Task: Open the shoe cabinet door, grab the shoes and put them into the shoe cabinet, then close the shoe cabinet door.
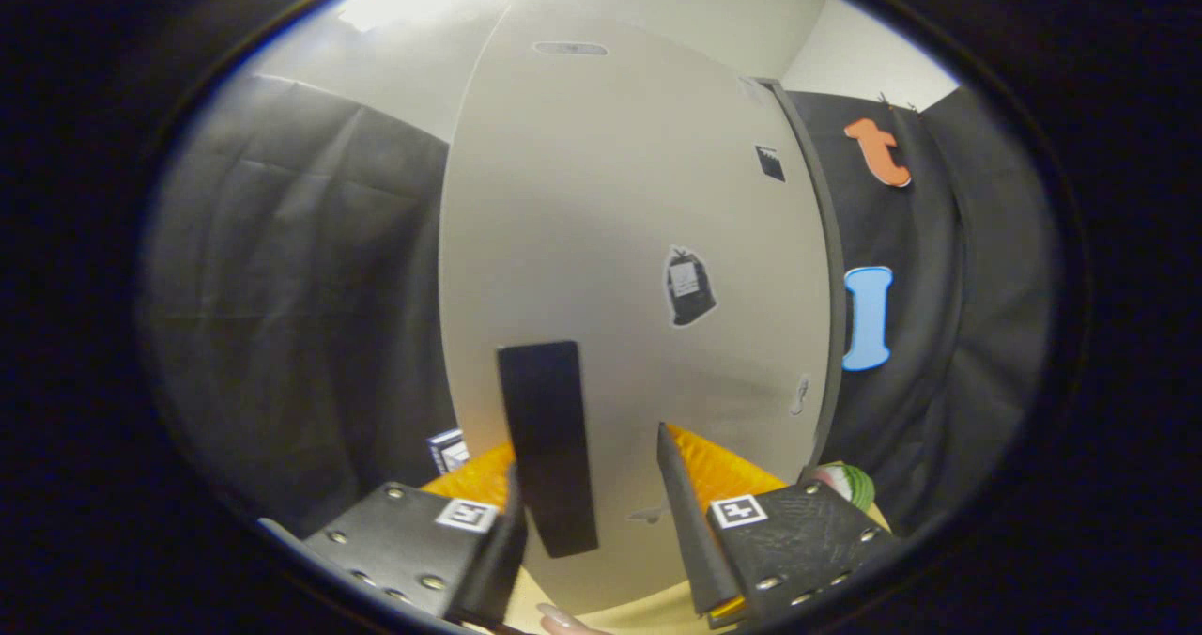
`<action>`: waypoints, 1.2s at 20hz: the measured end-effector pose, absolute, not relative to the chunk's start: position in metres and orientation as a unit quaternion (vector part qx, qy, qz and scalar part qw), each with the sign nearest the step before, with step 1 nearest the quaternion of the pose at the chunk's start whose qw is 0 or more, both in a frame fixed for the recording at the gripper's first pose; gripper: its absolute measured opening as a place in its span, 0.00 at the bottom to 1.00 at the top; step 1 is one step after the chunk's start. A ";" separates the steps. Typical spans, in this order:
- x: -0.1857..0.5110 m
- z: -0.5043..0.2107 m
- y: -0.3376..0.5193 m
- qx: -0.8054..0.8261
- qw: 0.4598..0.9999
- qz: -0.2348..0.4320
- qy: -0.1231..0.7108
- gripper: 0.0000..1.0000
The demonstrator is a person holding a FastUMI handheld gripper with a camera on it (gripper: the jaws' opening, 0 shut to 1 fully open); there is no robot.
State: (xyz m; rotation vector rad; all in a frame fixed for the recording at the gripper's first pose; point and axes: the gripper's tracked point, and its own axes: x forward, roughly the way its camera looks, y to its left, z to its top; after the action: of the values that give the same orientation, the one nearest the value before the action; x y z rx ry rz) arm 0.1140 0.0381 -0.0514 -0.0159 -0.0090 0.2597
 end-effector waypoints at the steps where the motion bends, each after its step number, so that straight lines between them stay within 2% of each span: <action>1: 0.124 -0.052 0.047 -0.014 0.993 0.121 -0.006 0.77; 9: 0.179 -0.059 0.079 -0.011 0.996 0.092 -0.012 0.79; 14: 0.213 -0.058 0.092 -0.006 0.996 0.090 -0.013 0.94; 24: 0.244 -0.056 0.098 -0.024 0.999 0.026 -0.031 0.95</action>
State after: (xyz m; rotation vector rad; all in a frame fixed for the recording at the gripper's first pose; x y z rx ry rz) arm 0.2443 0.0976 -0.0556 -0.0487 -0.0628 0.0516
